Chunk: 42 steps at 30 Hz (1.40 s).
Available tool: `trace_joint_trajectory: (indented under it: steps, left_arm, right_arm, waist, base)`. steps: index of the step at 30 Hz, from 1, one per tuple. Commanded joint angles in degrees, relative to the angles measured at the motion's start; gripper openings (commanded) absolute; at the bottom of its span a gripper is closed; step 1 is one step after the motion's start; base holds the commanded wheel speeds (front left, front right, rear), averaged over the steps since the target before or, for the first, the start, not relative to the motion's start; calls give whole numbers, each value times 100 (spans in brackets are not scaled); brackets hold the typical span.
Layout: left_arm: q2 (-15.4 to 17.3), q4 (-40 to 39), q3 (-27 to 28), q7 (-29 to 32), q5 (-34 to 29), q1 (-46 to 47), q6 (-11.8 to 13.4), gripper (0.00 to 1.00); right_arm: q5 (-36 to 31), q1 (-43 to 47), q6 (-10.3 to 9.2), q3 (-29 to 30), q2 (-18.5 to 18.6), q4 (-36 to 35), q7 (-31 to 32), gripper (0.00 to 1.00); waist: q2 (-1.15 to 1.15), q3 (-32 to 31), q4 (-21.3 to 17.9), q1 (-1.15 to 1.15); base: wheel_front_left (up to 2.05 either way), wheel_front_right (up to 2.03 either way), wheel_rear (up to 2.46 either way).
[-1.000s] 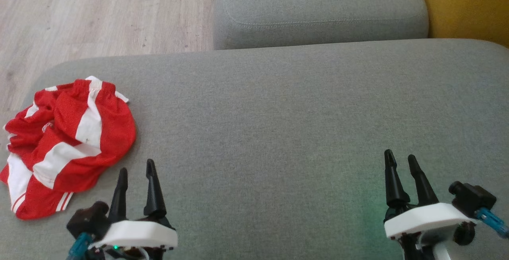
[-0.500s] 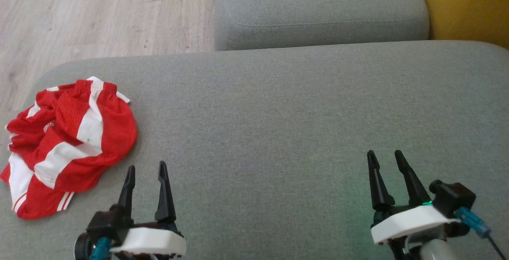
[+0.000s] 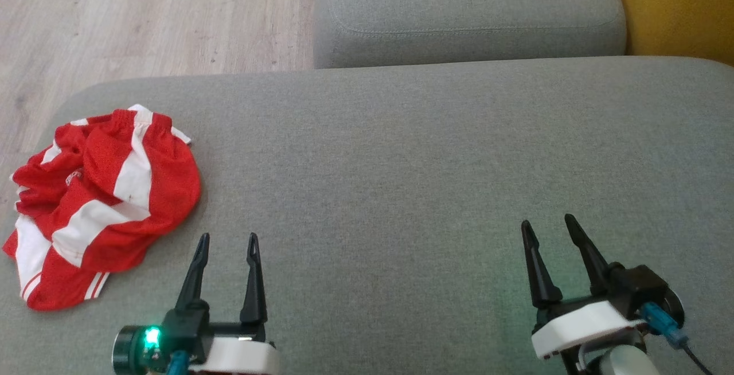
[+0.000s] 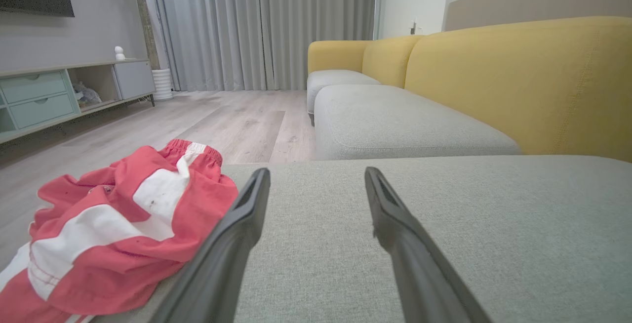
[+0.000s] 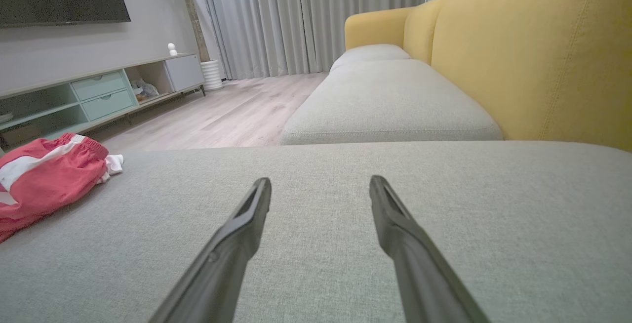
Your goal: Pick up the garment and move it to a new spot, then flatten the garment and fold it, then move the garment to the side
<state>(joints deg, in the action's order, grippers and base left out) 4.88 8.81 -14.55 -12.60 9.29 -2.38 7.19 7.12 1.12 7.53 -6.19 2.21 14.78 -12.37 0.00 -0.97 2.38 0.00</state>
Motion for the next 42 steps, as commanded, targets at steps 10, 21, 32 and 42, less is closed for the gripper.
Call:
trace_joint_trajectory:
  steps: [10,21,32,42]
  left_arm:
    - [58,-280,121,-240,-813,196,174,100]
    - [16,-255,201,-240,-813,208,120,100]
    - [-30,-157,140,-240,-870,314,43,100]
    - [-20,-142,165,-240,-856,292,44,100]
  right_arm:
    - [-877,-213,-4,12,66,-59,-263,100]
    - [-848,-238,-4,71,66,-4,-263,100]
    - [-864,-193,-4,140,66,-12,-263,100]
    - [-664,-152,-4,10,66,-98,-263,100]
  waist:
    - [0,-3,11,0]
    - [0,26,-3,0]
    - [0,84,320,0]
    - [0,121,1095,0]
  base:
    - [0,0,0]
    - [0,0,0]
    - [0,0,0]
    - [0,0,0]
